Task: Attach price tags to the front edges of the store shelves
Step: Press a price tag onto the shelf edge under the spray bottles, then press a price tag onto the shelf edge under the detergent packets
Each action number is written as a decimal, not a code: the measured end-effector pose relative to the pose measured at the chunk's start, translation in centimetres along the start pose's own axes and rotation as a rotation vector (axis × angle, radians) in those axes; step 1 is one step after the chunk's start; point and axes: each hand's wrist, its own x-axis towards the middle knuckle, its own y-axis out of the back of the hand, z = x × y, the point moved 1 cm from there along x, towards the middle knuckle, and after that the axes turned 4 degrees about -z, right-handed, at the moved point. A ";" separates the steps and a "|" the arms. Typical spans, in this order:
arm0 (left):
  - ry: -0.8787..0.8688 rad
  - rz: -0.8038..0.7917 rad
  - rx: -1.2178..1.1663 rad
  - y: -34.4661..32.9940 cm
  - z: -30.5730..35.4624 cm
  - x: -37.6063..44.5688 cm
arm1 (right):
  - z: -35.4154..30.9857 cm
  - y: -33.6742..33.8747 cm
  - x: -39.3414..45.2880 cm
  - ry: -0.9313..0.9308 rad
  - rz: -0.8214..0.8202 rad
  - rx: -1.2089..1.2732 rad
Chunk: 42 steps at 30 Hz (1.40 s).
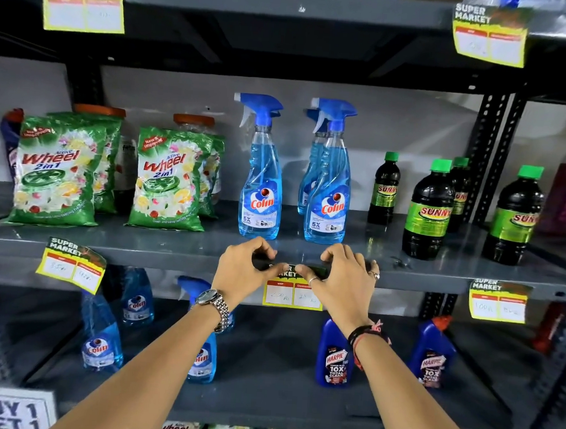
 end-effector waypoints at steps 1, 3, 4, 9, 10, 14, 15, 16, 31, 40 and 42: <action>0.003 -0.010 -0.018 0.0 0.0 0.0 | 0.2 0.1 0.1 0.011 -0.001 0.004; 0.012 -0.037 -0.064 0.2 -0.2 0.0 | 0.6 0.4 0.1 0.031 0.000 0.029; 0.014 -0.049 -0.083 0.3 -0.2 0.0 | 0.8 0.6 0.2 0.037 0.005 0.047; 0.010 -0.087 -0.082 0.4 -0.2 -0.4 | 1.1 1.3 0.0 0.018 -0.019 0.118; 0.008 -0.098 -0.077 0.5 -0.2 -0.6 | 1.3 1.5 0.0 0.022 -0.037 0.128; 0.000 -0.124 0.068 2.6 -1.1 -1.3 | 2.0 2.5 0.7 0.034 -0.123 0.205; -0.007 -0.101 0.142 3.5 -1.5 -1.5 | 1.9 2.8 0.8 0.030 -0.135 0.228; -0.016 -0.065 0.223 4.6 -1.8 -1.9 | 1.7 2.9 0.8 0.033 -0.136 0.251; 0.154 0.193 0.571 23.2 -14.9 -5.5 | -18.5 -5.9 -3.5 0.259 -0.205 0.392; 0.169 0.103 0.368 27.4 -19.4 -5.8 | -28.1 -14.5 -4.9 0.352 -0.170 0.213; 0.143 0.115 0.402 27.6 -19.8 -5.7 | -28.9 -15.5 -4.8 0.317 -0.112 0.139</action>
